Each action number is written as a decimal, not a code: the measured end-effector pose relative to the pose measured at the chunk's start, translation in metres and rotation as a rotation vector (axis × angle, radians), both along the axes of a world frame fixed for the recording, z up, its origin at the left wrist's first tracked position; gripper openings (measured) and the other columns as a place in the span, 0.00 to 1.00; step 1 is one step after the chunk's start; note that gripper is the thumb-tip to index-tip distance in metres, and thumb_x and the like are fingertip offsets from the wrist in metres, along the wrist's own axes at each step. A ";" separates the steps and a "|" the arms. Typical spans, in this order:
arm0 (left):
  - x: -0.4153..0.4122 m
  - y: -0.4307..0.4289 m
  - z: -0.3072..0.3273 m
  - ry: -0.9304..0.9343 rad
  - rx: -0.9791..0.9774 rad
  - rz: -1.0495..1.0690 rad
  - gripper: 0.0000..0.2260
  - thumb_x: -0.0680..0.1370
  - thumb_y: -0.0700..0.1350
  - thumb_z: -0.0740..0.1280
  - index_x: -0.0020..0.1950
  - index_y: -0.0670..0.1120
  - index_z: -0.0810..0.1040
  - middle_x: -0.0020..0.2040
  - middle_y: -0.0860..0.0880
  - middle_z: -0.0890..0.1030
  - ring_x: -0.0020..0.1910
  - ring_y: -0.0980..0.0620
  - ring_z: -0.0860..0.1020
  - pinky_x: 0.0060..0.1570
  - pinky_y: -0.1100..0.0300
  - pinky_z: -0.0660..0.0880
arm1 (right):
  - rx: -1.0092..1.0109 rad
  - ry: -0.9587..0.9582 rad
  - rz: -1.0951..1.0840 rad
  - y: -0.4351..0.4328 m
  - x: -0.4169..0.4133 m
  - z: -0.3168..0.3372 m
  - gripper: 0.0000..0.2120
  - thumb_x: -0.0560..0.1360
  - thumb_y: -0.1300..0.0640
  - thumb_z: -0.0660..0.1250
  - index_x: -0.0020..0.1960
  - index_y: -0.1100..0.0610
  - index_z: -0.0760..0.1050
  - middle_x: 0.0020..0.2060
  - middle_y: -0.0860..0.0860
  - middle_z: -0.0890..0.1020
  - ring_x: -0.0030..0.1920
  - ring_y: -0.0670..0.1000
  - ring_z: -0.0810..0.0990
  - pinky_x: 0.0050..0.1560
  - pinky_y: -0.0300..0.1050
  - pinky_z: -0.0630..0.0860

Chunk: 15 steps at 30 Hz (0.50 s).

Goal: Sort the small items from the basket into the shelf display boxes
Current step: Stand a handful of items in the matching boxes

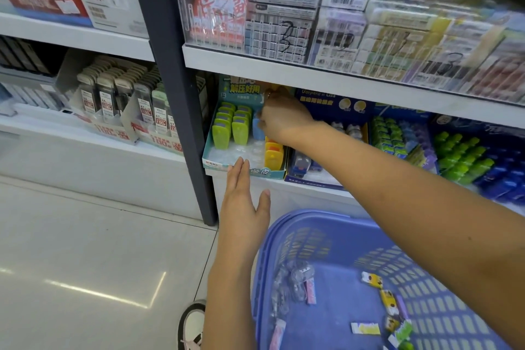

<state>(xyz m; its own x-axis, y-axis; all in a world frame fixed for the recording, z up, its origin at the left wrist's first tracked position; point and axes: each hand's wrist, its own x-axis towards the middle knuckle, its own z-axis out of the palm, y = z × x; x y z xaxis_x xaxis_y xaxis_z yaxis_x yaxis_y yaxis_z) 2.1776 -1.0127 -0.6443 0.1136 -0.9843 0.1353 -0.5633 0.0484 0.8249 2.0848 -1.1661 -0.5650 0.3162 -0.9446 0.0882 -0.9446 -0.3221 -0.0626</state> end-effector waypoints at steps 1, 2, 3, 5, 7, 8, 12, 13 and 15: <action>0.000 0.001 0.004 -0.005 0.005 0.000 0.26 0.81 0.44 0.61 0.77 0.47 0.56 0.78 0.56 0.53 0.76 0.59 0.51 0.67 0.71 0.49 | 0.009 0.013 0.004 0.001 0.001 0.004 0.11 0.77 0.62 0.61 0.57 0.65 0.74 0.56 0.59 0.76 0.56 0.58 0.75 0.49 0.44 0.72; -0.001 0.003 0.008 -0.005 -0.003 -0.001 0.26 0.81 0.44 0.61 0.77 0.47 0.57 0.78 0.55 0.54 0.76 0.59 0.52 0.67 0.72 0.49 | 0.029 0.024 0.006 0.005 0.000 0.007 0.11 0.78 0.62 0.60 0.58 0.64 0.74 0.57 0.59 0.75 0.56 0.58 0.75 0.50 0.44 0.73; -0.002 0.006 0.012 0.006 -0.024 -0.002 0.24 0.81 0.43 0.61 0.76 0.46 0.59 0.77 0.54 0.57 0.75 0.59 0.55 0.68 0.72 0.51 | 0.043 0.033 0.022 0.010 -0.002 0.011 0.13 0.78 0.60 0.59 0.60 0.62 0.75 0.58 0.58 0.75 0.57 0.58 0.74 0.53 0.44 0.73; -0.005 0.014 0.020 0.080 -0.076 -0.013 0.19 0.80 0.42 0.61 0.72 0.45 0.68 0.71 0.51 0.69 0.69 0.58 0.67 0.66 0.69 0.62 | 0.026 -0.009 0.070 0.034 -0.017 0.015 0.15 0.79 0.55 0.59 0.63 0.58 0.75 0.59 0.58 0.74 0.59 0.58 0.72 0.56 0.47 0.72; -0.012 0.020 0.024 0.143 -0.081 -0.044 0.13 0.80 0.41 0.62 0.63 0.46 0.76 0.58 0.51 0.79 0.53 0.64 0.76 0.52 0.75 0.71 | -0.039 -0.196 0.074 0.074 -0.046 0.008 0.14 0.78 0.52 0.62 0.59 0.57 0.76 0.54 0.57 0.75 0.54 0.57 0.74 0.53 0.49 0.72; -0.019 0.023 0.023 0.132 -0.062 -0.072 0.10 0.79 0.41 0.63 0.60 0.46 0.78 0.52 0.52 0.81 0.47 0.66 0.77 0.45 0.77 0.70 | -0.047 -0.273 0.072 0.096 -0.064 0.000 0.11 0.77 0.52 0.63 0.54 0.57 0.77 0.49 0.56 0.77 0.50 0.56 0.76 0.49 0.49 0.73; -0.072 0.032 -0.011 -0.045 0.249 -0.335 0.10 0.77 0.38 0.65 0.56 0.41 0.79 0.50 0.44 0.83 0.48 0.50 0.81 0.52 0.60 0.75 | 0.311 -0.095 -0.032 0.167 -0.145 -0.069 0.09 0.74 0.52 0.67 0.51 0.54 0.79 0.47 0.53 0.82 0.51 0.55 0.79 0.48 0.44 0.70; -0.088 0.037 -0.026 -0.119 0.364 -0.435 0.11 0.76 0.38 0.66 0.57 0.40 0.79 0.52 0.42 0.82 0.51 0.46 0.80 0.54 0.56 0.75 | 0.462 -0.012 -0.085 0.180 -0.162 -0.091 0.14 0.73 0.52 0.68 0.56 0.54 0.77 0.53 0.53 0.81 0.56 0.54 0.78 0.52 0.43 0.70; -0.117 0.052 -0.059 -0.291 0.590 -0.644 0.17 0.75 0.41 0.69 0.64 0.41 0.76 0.58 0.41 0.80 0.57 0.45 0.78 0.57 0.55 0.74 | 0.733 0.063 -0.145 0.204 -0.194 -0.139 0.29 0.69 0.51 0.73 0.68 0.53 0.69 0.64 0.53 0.75 0.63 0.54 0.73 0.59 0.43 0.69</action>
<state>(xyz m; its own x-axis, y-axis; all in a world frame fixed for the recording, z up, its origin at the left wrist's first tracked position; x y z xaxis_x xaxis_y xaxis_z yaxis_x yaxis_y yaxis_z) 2.0602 -0.9609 -0.7030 -0.4405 -0.7640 -0.4714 -0.7626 0.0413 0.6456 1.8913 -0.9624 -0.7041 0.1681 -0.7869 -0.5937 -0.9833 -0.0912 -0.1575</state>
